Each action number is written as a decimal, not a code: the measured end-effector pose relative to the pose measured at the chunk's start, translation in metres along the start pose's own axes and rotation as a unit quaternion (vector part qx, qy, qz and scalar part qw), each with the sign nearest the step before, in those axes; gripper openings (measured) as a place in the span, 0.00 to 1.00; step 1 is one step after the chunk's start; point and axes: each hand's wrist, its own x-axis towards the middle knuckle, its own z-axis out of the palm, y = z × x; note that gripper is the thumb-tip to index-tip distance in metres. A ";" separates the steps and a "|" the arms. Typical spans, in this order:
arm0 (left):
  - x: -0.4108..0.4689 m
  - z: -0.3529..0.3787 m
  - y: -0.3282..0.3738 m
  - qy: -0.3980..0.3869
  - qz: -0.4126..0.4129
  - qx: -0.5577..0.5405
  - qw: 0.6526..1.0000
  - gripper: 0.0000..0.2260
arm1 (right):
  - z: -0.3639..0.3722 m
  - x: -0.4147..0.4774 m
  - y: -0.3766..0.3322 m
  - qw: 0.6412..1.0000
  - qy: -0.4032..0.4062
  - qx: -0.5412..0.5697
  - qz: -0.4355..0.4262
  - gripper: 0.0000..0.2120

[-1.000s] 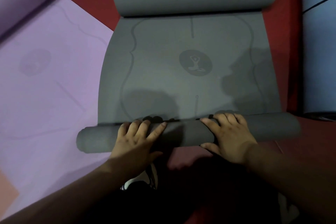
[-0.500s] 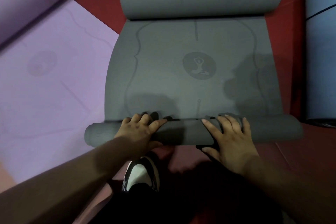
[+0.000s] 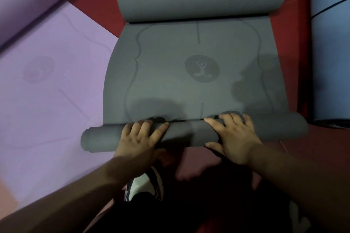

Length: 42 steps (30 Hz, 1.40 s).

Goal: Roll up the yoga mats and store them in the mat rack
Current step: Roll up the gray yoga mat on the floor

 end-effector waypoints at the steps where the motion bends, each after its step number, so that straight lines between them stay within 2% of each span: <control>1: -0.001 0.002 0.001 0.007 -0.002 -0.001 1.000 0.35 | -0.002 0.002 0.001 1.000 -0.011 0.004 0.001 0.40; 8: 0.013 0.001 -0.008 -0.030 -0.011 0.002 0.999 0.35 | -0.013 0.004 0.000 0.999 -0.037 0.014 0.004 0.41; 15: 0.022 -0.006 -0.020 -0.089 -0.013 -0.017 0.996 0.37 | 0.002 -0.008 -0.017 0.999 0.036 -0.001 0.026 0.36; 22: 0.036 -0.021 -0.025 -0.146 -0.003 -0.031 0.989 0.42 | -0.011 0.013 -0.004 1.000 -0.024 0.003 0.015 0.40; 24: 0.039 -0.020 -0.026 -0.126 0.002 -0.017 0.992 0.40 | -0.015 0.018 -0.002 0.999 -0.038 0.005 0.009 0.39; 28: 0.027 -0.009 -0.013 -0.008 0.003 0.008 1.000 0.37 | -0.026 0.029 0.001 0.998 -0.064 0.023 -0.002 0.37; 31: 0.019 0.002 -0.007 0.007 0.004 0.031 0.999 0.37 | -0.027 0.030 0.001 0.997 -0.073 0.021 -0.004 0.37; 34: 0.026 -0.001 -0.010 -0.014 -0.014 0.022 1.000 0.34 | -0.027 0.030 0.002 0.997 -0.075 0.018 -0.004 0.39; 37: 0.032 -0.005 -0.015 -0.042 -0.017 0.017 0.999 0.34 | -0.029 0.028 0.002 0.999 -0.050 0.010 0.001 0.41; 42: 0.039 -0.011 -0.024 -0.054 -0.012 -0.003 0.998 0.33 | -0.002 0.007 -0.009 0.998 0.066 -0.009 0.010 0.37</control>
